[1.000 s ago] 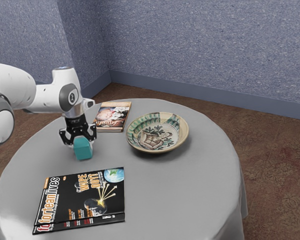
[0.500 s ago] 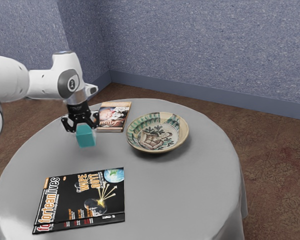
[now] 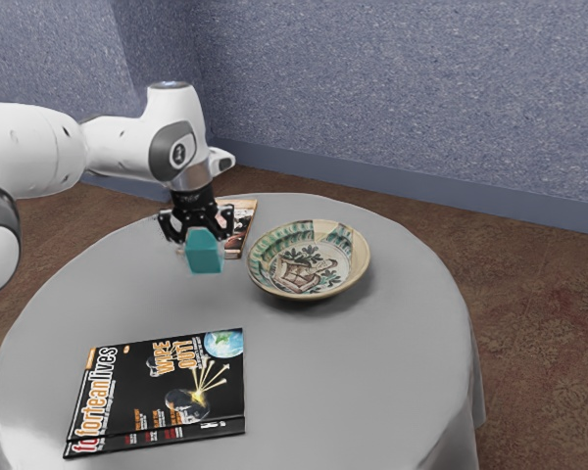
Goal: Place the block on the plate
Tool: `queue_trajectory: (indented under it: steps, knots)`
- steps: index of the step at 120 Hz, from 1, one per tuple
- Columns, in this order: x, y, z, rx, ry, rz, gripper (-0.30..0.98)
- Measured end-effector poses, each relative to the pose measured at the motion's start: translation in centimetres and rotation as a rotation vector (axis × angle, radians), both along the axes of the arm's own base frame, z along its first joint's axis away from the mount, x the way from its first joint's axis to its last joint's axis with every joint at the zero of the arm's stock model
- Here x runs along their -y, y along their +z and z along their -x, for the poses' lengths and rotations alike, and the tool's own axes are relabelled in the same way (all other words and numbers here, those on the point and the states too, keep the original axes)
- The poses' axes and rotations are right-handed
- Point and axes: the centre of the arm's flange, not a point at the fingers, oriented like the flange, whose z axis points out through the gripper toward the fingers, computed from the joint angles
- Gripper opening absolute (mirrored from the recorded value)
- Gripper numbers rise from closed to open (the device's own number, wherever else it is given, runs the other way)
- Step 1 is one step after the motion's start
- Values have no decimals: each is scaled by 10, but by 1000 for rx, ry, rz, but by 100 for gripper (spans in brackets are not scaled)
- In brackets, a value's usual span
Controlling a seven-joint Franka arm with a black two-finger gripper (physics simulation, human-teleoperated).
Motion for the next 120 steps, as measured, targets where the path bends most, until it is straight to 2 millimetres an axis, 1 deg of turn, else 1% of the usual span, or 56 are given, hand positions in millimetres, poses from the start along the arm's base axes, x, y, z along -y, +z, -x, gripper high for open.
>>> queue_trajectory:
  steps: [15,44,59,74,98,120]
  knots:
    - [25,2,-18,11,-35,-12,38]
    - [54,-4,-38,14,-74,-26,38]
    - [73,2,-49,34,-103,-35,38]
    - [86,5,-61,52,-124,-47,38]
    - [120,11,-83,93,-174,-62,38]
    - [144,3,-97,107,-212,-30,38]
